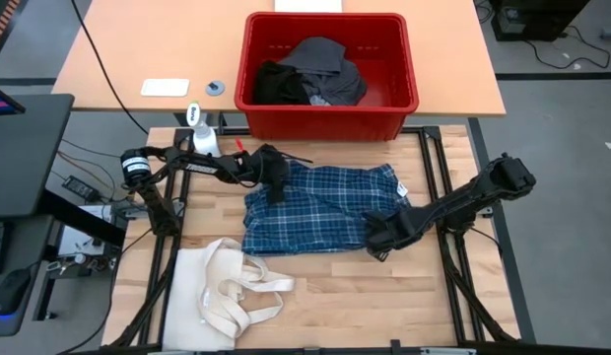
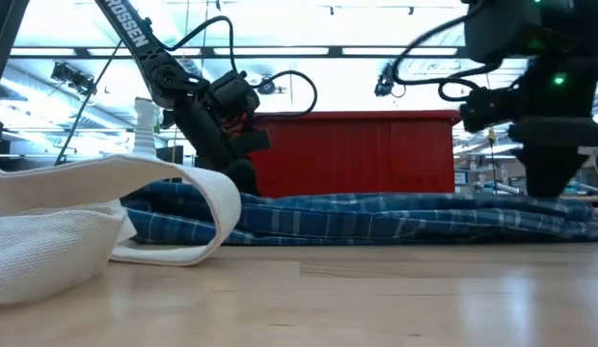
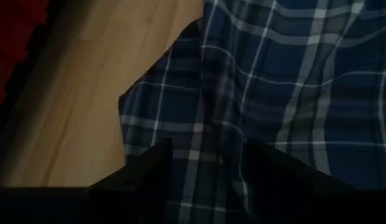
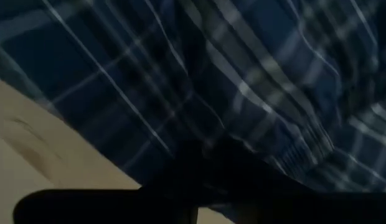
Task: Fold Laundry from Bin
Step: Fold the blue pants
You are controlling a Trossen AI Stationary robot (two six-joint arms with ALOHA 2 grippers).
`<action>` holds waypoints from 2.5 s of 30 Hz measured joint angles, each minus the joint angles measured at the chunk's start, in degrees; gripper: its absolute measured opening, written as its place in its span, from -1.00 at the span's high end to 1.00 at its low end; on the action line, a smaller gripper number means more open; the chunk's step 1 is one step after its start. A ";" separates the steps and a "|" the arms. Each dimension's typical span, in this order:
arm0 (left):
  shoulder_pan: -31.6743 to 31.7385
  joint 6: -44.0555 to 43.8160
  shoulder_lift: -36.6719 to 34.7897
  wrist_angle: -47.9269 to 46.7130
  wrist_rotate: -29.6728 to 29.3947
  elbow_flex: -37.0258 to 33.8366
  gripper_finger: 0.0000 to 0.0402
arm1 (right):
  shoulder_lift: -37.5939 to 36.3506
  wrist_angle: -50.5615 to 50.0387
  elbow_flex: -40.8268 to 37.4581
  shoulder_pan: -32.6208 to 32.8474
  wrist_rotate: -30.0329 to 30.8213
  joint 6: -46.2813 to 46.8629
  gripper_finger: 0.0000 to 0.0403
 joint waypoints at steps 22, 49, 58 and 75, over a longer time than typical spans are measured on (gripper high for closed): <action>-6.14 3.63 -11.81 -19.28 12.38 -0.02 -0.05 | -12.54 -8.71 0.00 6.25 17.34 12.44 0.62; -19.95 -1.13 -14.47 -32.35 4.82 -0.02 -0.05 | -4.46 -12.45 0.00 -0.63 2.94 9.04 0.70; -20.73 -3.11 -12.27 -31.52 5.86 0.02 -0.05 | -4.39 -7.52 -5.14 -6.22 2.85 7.43 0.81; -29.22 -8.58 -11.61 -10.06 6.16 0.02 -0.05 | -4.43 16.75 -11.23 -30.99 25.87 -24.30 0.92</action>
